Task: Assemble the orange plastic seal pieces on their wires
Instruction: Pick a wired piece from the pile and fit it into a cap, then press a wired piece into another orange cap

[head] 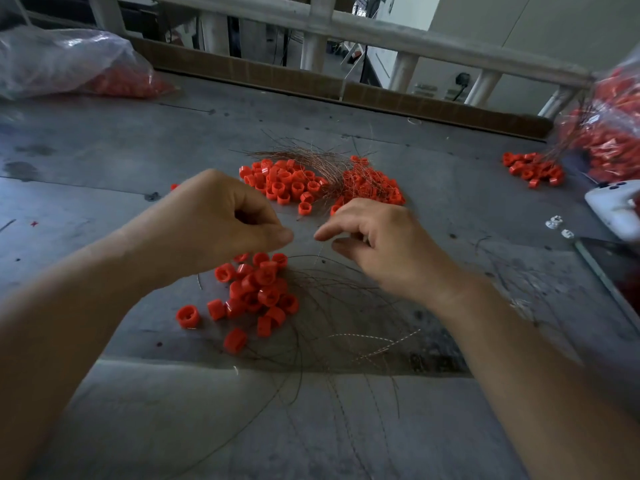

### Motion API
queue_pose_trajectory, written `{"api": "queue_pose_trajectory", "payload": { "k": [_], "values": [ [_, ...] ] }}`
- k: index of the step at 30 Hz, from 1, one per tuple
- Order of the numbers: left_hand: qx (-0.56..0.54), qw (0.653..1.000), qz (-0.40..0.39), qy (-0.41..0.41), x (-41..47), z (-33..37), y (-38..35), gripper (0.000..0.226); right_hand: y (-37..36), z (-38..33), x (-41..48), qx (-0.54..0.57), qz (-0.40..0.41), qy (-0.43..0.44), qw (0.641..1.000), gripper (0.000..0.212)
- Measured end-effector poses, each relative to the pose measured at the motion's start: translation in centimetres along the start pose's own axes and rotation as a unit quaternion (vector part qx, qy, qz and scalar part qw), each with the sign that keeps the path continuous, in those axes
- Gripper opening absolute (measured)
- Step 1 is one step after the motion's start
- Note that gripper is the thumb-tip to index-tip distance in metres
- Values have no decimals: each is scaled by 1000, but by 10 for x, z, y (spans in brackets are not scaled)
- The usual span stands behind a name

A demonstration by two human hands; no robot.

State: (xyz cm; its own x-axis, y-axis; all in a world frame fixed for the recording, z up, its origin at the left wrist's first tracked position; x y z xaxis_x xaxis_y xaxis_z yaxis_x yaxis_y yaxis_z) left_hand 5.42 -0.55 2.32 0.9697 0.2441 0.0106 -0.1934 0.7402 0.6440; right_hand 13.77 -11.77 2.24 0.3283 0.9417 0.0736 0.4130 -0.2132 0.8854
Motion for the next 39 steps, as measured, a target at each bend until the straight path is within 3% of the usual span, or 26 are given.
{"api": "queue_pose_trajectory", "payload": {
  "k": [2,8,13,19,23,28,33,39],
  "values": [
    [-7,1000,27,2,1,-3,4,5,-3,-2,2,-5,-5,14,1000,24],
    [-9,999,36,6,1,-2,3,7,-10,-2,3,-15,-32,27,999,26],
    [21,999,33,0,2,-1,-3,6,3,0,1,10,34,29,999,15],
    [32,996,83,-14,3,-4,6,24,28,8,-7,-5,149,-11,989,9],
    [84,989,120,-5,5,-8,11,20,37,13,-12,-6,186,-37,982,3],
    [213,955,196,66,7,-31,35,32,43,14,-16,5,212,-47,976,2],
    [247,944,160,150,12,-61,42,46,42,13,-16,20,205,-45,978,3],
    [283,928,182,160,13,-66,49,41,39,10,-15,37,188,-42,981,5]
  ]
}}
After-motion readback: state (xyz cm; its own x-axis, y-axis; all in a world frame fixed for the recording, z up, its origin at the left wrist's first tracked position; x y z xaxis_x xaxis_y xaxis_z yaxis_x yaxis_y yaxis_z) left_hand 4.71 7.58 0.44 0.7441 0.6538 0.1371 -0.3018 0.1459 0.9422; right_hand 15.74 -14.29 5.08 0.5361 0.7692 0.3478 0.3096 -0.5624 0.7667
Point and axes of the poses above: each hand's wrist, its own x-axis towards the middle knuckle, its own y-axis out of the back of the hand, z = x × y, the point moved 8 cm from there along x, towards the middle knuckle, and after that the axes turned 10 degrees about -z, right-handed, at the moved point
